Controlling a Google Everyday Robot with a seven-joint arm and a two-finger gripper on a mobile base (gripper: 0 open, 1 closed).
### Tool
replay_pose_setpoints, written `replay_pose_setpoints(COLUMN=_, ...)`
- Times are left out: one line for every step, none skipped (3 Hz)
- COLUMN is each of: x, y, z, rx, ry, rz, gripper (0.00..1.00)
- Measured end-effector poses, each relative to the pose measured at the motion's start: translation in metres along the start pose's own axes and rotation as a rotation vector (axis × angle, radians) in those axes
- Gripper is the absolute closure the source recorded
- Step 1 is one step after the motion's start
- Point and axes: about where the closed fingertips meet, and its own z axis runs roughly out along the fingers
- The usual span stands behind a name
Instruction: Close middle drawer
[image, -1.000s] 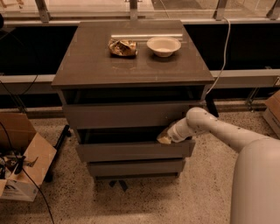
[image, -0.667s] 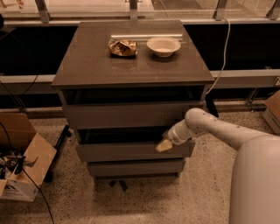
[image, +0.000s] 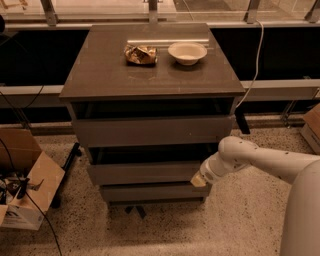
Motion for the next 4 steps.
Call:
replay_pose_setpoints(x=0.02, y=0.019, z=0.008, rx=-0.024, ry=0.03, rz=0.04, gripper=1.0)
replay_pose_setpoints(x=0.017, y=0.018, z=0.019, rx=-0.022, ry=0.024, rz=0.032, gripper=1.0)
replay_pose_setpoints(x=0.005, y=0.0, z=0.037, rx=0.005, ry=-0.008, rz=0.008, gripper=1.0)
replay_pose_setpoints(x=-0.009, y=-0.025, z=0.048, rx=0.056, ry=-0.058, rz=-0.012, gripper=1.0)
